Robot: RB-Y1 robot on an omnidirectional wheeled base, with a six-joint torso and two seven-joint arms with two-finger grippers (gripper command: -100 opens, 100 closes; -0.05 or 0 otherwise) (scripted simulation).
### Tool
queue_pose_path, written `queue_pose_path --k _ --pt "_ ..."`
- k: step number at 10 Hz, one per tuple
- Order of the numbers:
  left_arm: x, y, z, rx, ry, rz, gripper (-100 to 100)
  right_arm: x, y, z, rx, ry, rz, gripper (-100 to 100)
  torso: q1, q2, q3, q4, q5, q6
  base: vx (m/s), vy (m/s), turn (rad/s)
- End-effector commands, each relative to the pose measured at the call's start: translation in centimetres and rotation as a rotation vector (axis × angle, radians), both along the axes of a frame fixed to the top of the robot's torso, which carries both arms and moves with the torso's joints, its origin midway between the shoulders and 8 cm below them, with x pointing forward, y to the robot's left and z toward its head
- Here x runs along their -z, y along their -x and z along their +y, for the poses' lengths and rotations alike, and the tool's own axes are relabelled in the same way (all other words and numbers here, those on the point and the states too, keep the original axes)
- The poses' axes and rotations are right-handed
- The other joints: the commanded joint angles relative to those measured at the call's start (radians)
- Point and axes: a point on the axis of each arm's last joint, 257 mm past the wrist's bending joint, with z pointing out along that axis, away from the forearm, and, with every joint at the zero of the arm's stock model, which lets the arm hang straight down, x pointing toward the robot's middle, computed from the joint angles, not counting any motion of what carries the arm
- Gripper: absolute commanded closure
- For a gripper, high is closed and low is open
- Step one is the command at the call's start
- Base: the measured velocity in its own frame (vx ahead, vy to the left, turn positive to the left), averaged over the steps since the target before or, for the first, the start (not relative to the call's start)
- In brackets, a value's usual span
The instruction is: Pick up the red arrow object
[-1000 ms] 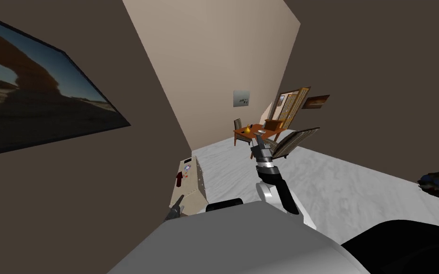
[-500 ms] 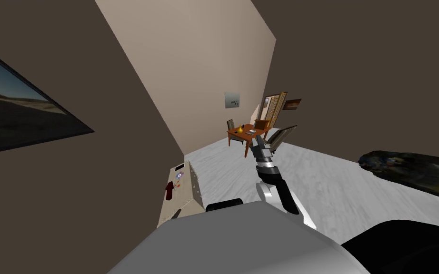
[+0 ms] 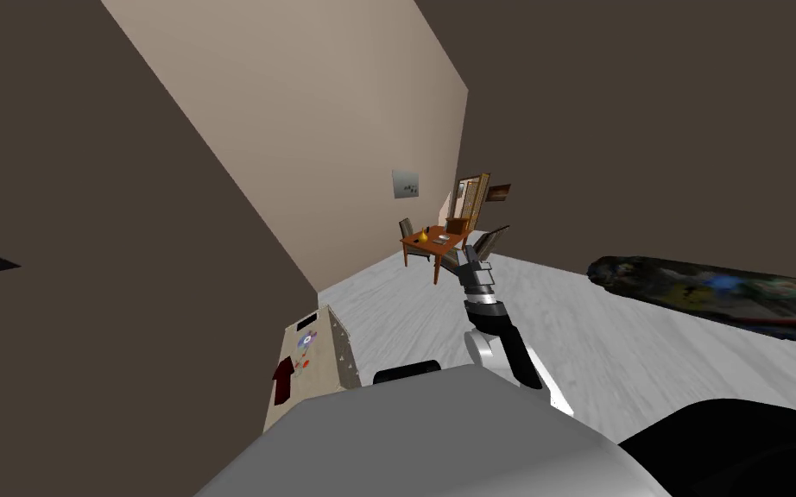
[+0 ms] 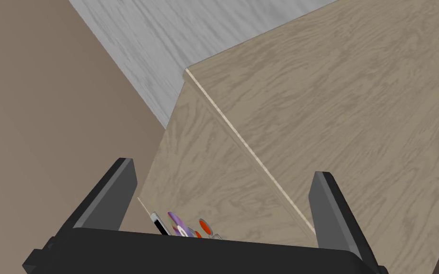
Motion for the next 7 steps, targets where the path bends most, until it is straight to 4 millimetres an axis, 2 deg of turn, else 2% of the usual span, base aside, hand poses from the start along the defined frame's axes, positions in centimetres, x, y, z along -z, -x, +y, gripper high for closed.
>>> queue_pose_path --k 1,2,3,4,5,7 --pt "0.9 3.6 2.3 0.01 -0.041 0.093 -100 0.0 0.0 0.0 0.0 0.0 0.0 0 0.0 0.0 0.0 0.0 0.0 0.0 0.115 0.03 -0.215" --pt "1.3 5.5 4.2 0.019 -0.079 0.145 -100 0.0 0.0 0.0 0.0 0.0 0.0 0 0.0 0.0 0.0 0.0 0.0 0.001 0.132 0.039 -0.403" --pt "1.5 6.2 4.3 0.025 -0.083 0.162 -100 0.0 0.0 0.0 0.0 0.0 0.0 0 0.001 -0.001 -0.001 0.0 0.0 0.001 0.092 0.041 -0.207" --pt "1.5 6.2 4.3 0.025 -0.083 0.162 -100 0.0 0.0 0.0 0.0 0.0 0.0 0 0.0 0.0 0.0 0.0 0.0 0.0 0.032 0.023 0.002" --pt "1.9 8.5 5.9 0.041 -0.115 0.22 -100 0.0 0.0 0.0 0.0 0.0 0.0 0 -0.002 0.003 0.002 0.001 0.0 0.0 0.051 0.024 -0.233" --pt "1.9 13.3 10.4 0.059 -0.202 0.341 -100 0.0 0.0 0.0 0.0 0.0 0.0 0 0.0 0.0 0.0 0.0 0.0 0.001 0.127 0.064 -0.417"
